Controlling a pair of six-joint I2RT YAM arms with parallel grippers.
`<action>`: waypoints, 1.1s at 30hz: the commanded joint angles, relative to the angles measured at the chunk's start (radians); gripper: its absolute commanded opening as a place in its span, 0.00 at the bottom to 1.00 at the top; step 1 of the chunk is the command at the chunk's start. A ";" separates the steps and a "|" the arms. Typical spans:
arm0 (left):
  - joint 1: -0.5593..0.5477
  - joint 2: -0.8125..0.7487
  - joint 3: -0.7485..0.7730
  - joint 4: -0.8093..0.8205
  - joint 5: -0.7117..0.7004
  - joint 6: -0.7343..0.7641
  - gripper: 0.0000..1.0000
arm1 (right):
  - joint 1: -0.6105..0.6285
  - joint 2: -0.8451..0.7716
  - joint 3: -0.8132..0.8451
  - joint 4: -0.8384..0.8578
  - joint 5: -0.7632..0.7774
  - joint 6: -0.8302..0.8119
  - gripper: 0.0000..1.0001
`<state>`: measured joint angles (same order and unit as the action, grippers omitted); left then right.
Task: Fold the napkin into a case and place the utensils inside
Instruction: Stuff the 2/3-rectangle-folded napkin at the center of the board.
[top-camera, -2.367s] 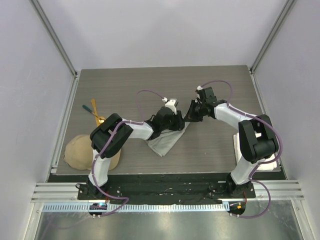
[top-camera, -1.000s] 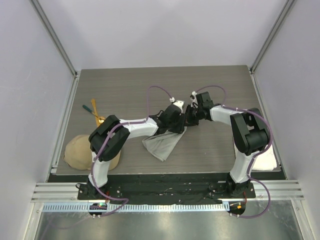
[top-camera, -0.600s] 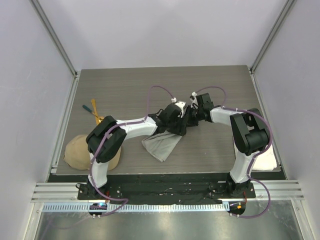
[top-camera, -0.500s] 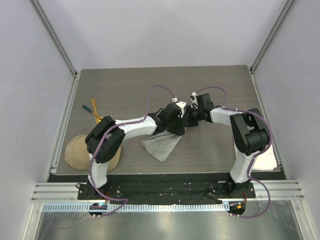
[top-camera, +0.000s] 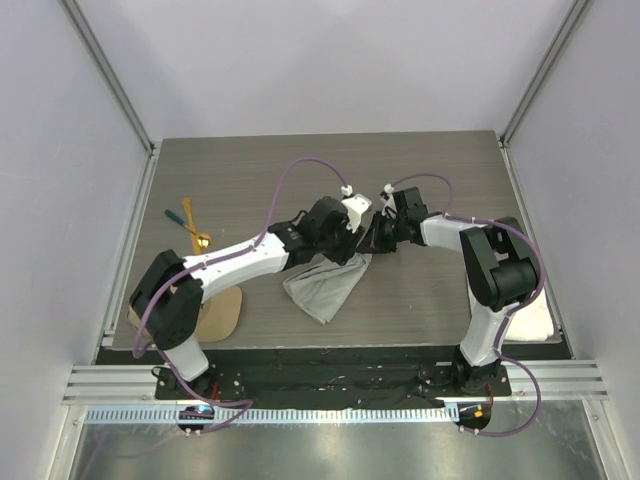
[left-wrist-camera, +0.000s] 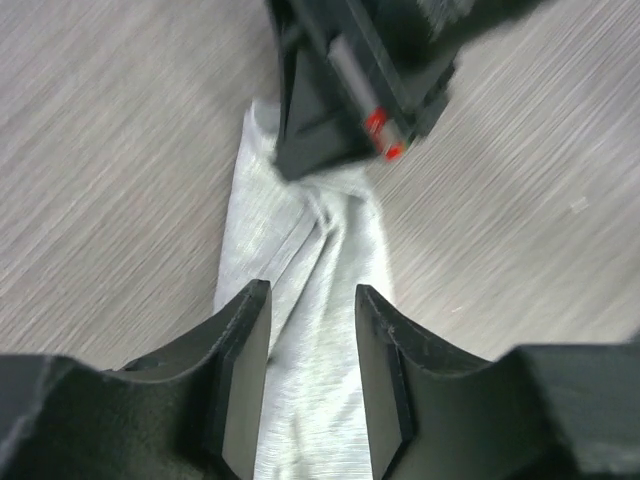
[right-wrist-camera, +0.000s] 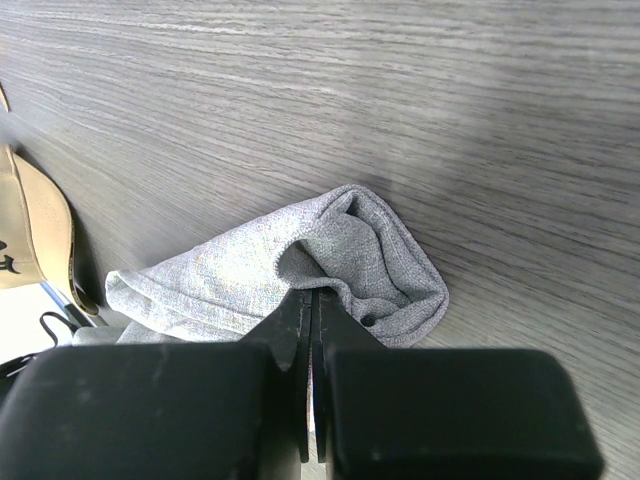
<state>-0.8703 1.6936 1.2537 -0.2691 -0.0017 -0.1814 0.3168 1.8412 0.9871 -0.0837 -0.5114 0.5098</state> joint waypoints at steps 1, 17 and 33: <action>-0.013 0.004 -0.096 0.116 -0.035 0.154 0.44 | 0.011 0.003 -0.036 -0.085 0.025 -0.020 0.01; -0.038 0.231 0.039 0.100 -0.083 0.235 0.51 | 0.013 -0.003 -0.036 -0.091 0.005 -0.025 0.01; -0.125 0.282 0.128 0.019 -0.161 0.160 0.01 | 0.013 -0.097 -0.018 -0.110 -0.019 0.047 0.02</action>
<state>-0.9524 1.9450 1.3342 -0.2409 -0.1490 0.0250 0.3172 1.8122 0.9764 -0.1280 -0.5251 0.5209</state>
